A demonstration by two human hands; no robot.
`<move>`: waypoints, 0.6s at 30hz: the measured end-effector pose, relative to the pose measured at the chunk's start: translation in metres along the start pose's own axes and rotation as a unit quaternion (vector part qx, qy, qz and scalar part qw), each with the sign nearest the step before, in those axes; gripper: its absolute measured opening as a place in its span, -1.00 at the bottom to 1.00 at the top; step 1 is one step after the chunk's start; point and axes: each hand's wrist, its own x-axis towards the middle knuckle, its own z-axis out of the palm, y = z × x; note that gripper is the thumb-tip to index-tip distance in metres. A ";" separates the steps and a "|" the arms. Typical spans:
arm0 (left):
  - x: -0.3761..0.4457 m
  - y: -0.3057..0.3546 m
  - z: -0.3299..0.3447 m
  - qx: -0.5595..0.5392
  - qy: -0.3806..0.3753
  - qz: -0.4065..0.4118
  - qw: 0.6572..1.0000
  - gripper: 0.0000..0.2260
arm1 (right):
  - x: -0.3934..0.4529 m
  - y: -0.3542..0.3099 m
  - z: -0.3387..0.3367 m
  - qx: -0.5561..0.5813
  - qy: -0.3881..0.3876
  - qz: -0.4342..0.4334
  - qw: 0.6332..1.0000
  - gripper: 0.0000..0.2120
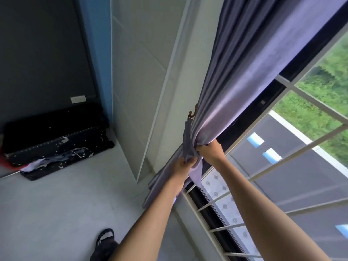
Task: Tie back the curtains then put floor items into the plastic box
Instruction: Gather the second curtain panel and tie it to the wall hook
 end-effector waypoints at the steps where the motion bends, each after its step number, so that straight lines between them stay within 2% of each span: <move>1: 0.002 0.000 0.001 0.015 -0.002 0.001 1.000 -0.67 | 0.000 0.000 -0.002 -0.005 -0.011 -0.006 1.000 -0.70; 5: 0.004 -0.002 0.003 0.067 0.010 0.027 0.997 -0.42 | 0.001 0.002 -0.007 -0.006 -0.050 -0.044 0.998 -0.65; 8: 0.007 -0.008 0.007 0.052 0.004 0.038 0.998 -0.55 | 0.004 0.006 -0.009 -0.081 -0.042 -0.064 0.994 -0.63; 11: 0.011 -0.011 0.007 0.074 -0.011 0.050 0.996 -0.73 | 0.004 0.008 -0.011 -0.143 -0.020 -0.076 0.987 -0.70; 16: 0.010 -0.005 0.002 0.138 -0.037 0.087 0.986 -0.75 | 0.004 0.007 -0.012 -0.163 -0.021 -0.082 0.983 -0.79; 18: 0.007 -0.005 -0.008 0.151 -0.017 0.120 0.981 -0.83 | 0.004 0.008 -0.012 -0.166 -0.027 -0.090 0.982 -0.80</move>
